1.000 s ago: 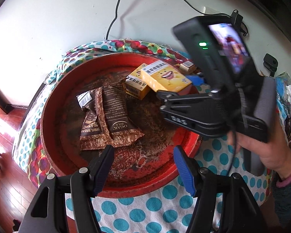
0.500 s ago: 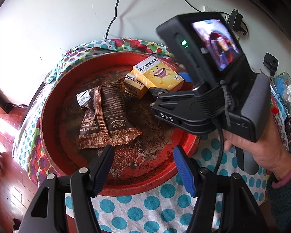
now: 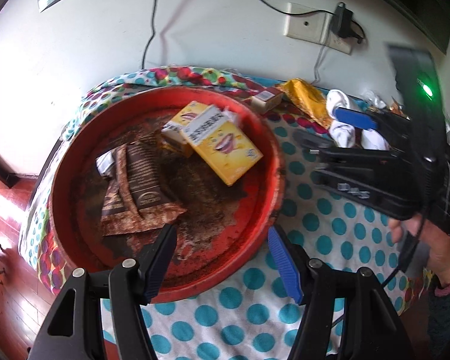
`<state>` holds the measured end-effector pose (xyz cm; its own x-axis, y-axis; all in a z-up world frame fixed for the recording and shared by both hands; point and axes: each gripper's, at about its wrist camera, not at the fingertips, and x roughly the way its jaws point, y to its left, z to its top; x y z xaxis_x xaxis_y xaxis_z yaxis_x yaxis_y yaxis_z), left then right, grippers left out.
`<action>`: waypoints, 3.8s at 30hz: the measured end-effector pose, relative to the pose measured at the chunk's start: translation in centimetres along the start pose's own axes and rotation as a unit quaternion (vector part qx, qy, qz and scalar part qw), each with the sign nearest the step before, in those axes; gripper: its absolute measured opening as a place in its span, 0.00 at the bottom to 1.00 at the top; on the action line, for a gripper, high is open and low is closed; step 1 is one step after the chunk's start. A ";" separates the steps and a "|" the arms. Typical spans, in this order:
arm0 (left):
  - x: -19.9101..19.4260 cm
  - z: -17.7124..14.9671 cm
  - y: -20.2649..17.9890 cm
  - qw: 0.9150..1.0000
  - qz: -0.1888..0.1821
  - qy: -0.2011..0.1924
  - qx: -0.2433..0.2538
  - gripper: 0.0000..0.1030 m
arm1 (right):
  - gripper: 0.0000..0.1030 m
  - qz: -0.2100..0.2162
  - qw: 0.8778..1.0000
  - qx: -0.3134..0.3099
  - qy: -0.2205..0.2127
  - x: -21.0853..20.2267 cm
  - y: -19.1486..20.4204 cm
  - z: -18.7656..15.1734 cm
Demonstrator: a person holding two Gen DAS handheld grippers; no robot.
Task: Organize objects
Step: 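Grasp the white sock ball with the right gripper while the left gripper reaches toward the rolled white socks, then grasp the rolled white socks with the left gripper while the right gripper holds the sock ball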
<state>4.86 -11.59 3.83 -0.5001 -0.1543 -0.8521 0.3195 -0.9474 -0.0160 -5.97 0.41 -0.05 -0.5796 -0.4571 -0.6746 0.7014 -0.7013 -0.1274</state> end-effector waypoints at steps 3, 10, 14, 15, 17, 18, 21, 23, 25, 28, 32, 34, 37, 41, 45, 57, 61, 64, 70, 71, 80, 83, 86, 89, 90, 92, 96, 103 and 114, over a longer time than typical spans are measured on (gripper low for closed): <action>0.4 0.2 -1.8 1.000 -0.005 0.002 0.017 0.63 | 0.68 -0.038 0.998 0.043 0.000 -1.1 -4.3 -2.2; 1.9 1.4 -6.8 0.998 -0.013 0.009 0.062 0.63 | 0.69 -0.088 0.990 0.110 0.019 -1.0 -12.7 -5.9; 2.8 2.2 -9.3 0.996 -0.018 0.010 0.085 0.63 | 0.69 -0.079 0.989 0.123 0.037 0.3 -15.1 -7.2; 3.1 2.4 -10.0 0.996 -0.016 0.011 0.090 0.63 | 0.69 -0.075 0.988 0.127 0.040 0.8 -15.5 -7.3; 3.6 2.8 -10.9 0.995 -0.018 0.011 0.098 0.63 | 0.69 -0.071 0.988 0.127 0.041 1.6 -15.8 -7.2; 4.0 3.1 -11.4 0.995 -0.015 0.012 0.102 0.63 | 0.69 -0.068 0.989 0.128 0.040 2.0 -15.9 -7.1; 4.9 4.0 -12.8 0.993 -0.024 0.012 0.113 0.63 | 0.69 -0.059 0.989 0.126 0.040 2.9 -15.9 -6.7; 5.6 4.6 -13.5 0.993 -0.022 0.007 0.118 0.63 | 0.66 -0.055 0.990 0.124 0.038 3.4 -16.0 -6.6; 6.3 5.3 -14.1 0.992 -0.019 0.007 0.122 0.63 | 0.54 -0.040 0.991 0.125 0.040 3.7 -15.9 -6.5; 7.3 6.2 -14.8 0.992 -0.032 0.008 0.119 0.63 | 0.45 -0.035 0.991 0.128 0.035 3.7 -15.8 -6.6; 8.6 7.0 -16.0 0.991 -0.030 -0.002 0.128 0.63 | 0.42 -0.046 0.991 0.127 0.022 3.0 -15.9 -6.6; 9.2 7.3 -16.4 0.991 -0.041 -0.002 0.128 0.63 | 0.42 -0.052 0.991 0.124 0.016 2.5 -16.2 -6.8; 10.2 7.8 -17.0 0.991 -0.057 0.003 0.122 0.63 | 0.42 -0.056 0.989 0.132 0.021 1.9 -17.1 -7.5; 11.5 8.5 -17.9 0.990 -0.070 0.001 0.126 0.63 | 0.42 -0.065 0.986 0.155 0.023 0.6 -18.5 -8.9; 12.9 9.3 -18.6 0.989 -0.076 0.001 0.129 0.63 | 0.42 -0.073 0.983 0.163 0.034 0.7 -18.7 -9.0; 16.3 10.8 -19.7 0.990 -0.096 -0.021 0.101 0.63 | 0.43 -0.092 0.988 0.117 0.050 0.9 -17.1 -8.3; 16.7 10.7 -20.0 0.989 -0.101 -0.037 0.102 0.63 | 0.44 -0.093 0.987 0.115 0.058 1.0 -17.0 -8.2; 17.0 10.7 -20.1 0.988 -0.102 -0.050 0.106 0.63 | 0.45 -0.103 0.986 0.110 0.072 1.4 -16.9 -8.2; 17.3 11.1 -19.3 0.985 -0.141 -0.052 0.090 0.63 | 0.45 -0.092 0.984 0.123 0.090 1.9 -17.4 -8.6; 17.3 11.0 -19.3 0.985 -0.141 -0.053 0.089 0.63 | 0.45 -0.094 0.984 0.120 0.090 1.8 -17.3 -8.6; 17.4 10.5 -20.8 0.987 -0.089 -0.056 0.124 0.65 | 0.49 -0.103 0.983 0.118 0.093 2.0 -17.3 -8.8; 17.5 10.7 -20.5 0.988 -0.087 -0.055 0.116 0.65 | 0.58 -0.114 0.981 0.122 0.096 2.0 -17.5 -8.9; 17.3 10.7 -20.7 0.988 -0.078 -0.058 0.121 0.65 | 0.71 -0.116 0.978 0.140 0.101 2.1 -18.3 -9.2; 17.2 10.6 -20.7 0.988 -0.075 -0.059 0.122 0.65 | 0.74 -0.083 0.975 0.177 0.101 2.1 -19.7 -9.7; 17.1 10.6 -20.7 0.988 -0.077 -0.059 0.122 0.65 | 0.74 -0.086 0.975 0.178 0.102 2.1 -19.7 -9.7; 17.0 10.6 -20.7 0.988 -0.077 -0.059 0.121 0.63 | 0.73 -0.099 0.976 0.165 0.101 2.1 -19.1 -9.5; 16.6 10.3 -21.1 0.987 -0.063 -0.072 0.129 0.43 | 0.43 -0.108 0.982 0.126 0.089 1.8 -17.3 -8.9; 16.3 10.5 -20.1 0.986 -0.096 -0.079 0.109 0.37 | 0.43 -0.117 0.981 0.137 0.069 0.8 -17.4 -9.1; 16.0 10.5 -19.7 0.985 -0.108 -0.089 0.102 0.32 | 0.43 -0.132 0.982 0.122 0.058 0.6 -16.7 -8.8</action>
<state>-17.90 1.61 -3.98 -0.6782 0.0272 -0.7344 0.0304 -0.9974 -0.0651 -14.41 16.69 -4.76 -0.6666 -0.1860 -0.7218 0.4047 -0.9035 -0.1409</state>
